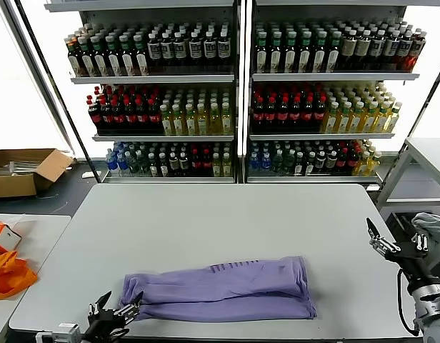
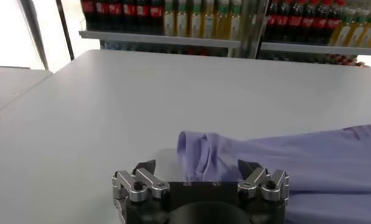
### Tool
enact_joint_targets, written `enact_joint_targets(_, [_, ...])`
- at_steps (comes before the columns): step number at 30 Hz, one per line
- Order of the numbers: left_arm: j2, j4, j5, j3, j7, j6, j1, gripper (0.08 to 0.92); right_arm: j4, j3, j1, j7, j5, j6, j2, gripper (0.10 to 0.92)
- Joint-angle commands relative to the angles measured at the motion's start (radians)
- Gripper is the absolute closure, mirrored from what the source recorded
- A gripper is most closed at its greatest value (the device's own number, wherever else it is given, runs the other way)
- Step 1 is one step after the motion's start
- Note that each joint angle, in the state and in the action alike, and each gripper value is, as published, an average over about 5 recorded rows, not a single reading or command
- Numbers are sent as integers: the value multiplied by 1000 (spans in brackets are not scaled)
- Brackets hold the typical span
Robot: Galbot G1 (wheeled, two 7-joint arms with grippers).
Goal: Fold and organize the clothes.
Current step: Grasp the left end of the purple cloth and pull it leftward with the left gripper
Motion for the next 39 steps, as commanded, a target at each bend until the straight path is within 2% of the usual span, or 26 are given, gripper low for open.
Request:
enact_joint_targets(1, [-68, 15, 32, 50, -41, 9, -11, 222, -6, 29, -2, 11, 62, 24, -9, 203])
enact_joint_targets(11, [-66, 54, 35, 46, -11, -5, -36, 510, 10, 50, 14, 20, 103, -9, -26, 203])
enact_joint_targets(17, [-72, 40, 15, -43, 4, -47, -75, 684, 20, 62, 23, 43, 170, -49, -22, 203])
enact_joint_targets(20, [-19, 57, -9, -167, 45, -77, -95, 770, 18, 66, 25, 48, 174, -54, -29, 203])
enact_joint_targets(24, [141, 149, -112, -390, 121, -83, -125, 873, 20, 65, 24, 52, 176, -55, -32, 203])
enact_joint_targets(28, [281, 259, -168, -539, 202, -82, -113, 908, 21, 57, 25, 51, 175, -54, -26, 203])
enact_joint_targets(31, [300, 251, -173, -555, 215, -75, -83, 912, 21, 50, 22, 48, 172, -53, -19, 203])
enact_joint_targets(34, [240, 158, -195, -501, 195, -61, -62, 895, 22, 45, 21, 49, 166, -53, -10, 203])
enact_joint_targets(39, [92, -8, -200, -354, 140, -28, -27, 769, 30, 46, 14, 50, 163, -54, -7, 203])
